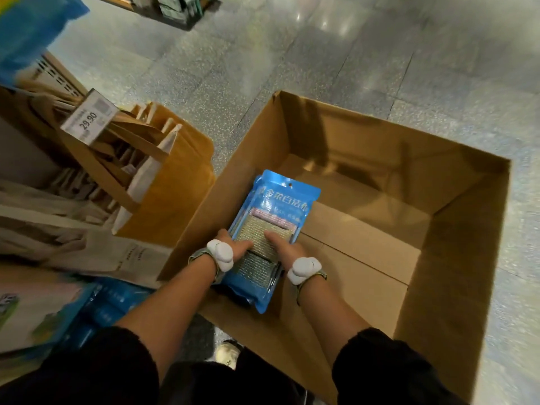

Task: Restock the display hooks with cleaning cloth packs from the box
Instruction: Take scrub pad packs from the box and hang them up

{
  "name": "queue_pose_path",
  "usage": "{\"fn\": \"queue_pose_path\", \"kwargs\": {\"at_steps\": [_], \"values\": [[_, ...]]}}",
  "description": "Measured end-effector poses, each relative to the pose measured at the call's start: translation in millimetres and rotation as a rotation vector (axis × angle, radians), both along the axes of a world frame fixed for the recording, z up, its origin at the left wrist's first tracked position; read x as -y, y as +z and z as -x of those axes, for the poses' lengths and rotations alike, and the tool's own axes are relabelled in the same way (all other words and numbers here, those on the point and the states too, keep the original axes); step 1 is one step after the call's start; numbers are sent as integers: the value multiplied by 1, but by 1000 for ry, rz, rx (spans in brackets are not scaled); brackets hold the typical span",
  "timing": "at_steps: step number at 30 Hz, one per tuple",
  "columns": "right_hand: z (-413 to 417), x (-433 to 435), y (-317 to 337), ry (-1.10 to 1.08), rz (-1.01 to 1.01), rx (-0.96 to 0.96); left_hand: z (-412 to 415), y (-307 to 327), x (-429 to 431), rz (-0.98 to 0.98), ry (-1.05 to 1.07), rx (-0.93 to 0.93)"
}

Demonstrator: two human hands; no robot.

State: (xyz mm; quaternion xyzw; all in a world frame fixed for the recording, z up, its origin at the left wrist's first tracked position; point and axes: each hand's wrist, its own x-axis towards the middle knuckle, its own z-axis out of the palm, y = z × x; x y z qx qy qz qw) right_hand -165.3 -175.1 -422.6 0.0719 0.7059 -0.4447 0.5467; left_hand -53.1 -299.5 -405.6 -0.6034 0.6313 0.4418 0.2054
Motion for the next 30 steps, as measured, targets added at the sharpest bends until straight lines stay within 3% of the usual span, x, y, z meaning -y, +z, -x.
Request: {"fn": "queue_pose_path", "kwargs": {"at_steps": [12,19,24,27,30], "values": [[33,-28,6,-46,-10,-37,-2,26,-20,-188,73,-253],[55,-39,86,81,3,8,-3,97,-38,-259,251,-485],[52,-37,152,151,213,105,-20,131,-33,-189,366,-642],[45,-38,183,238,247,143,-30,181,-32,-191,531,-744],[34,-41,211,298,323,167,-45,214,-25,-167,549,-873]]}}
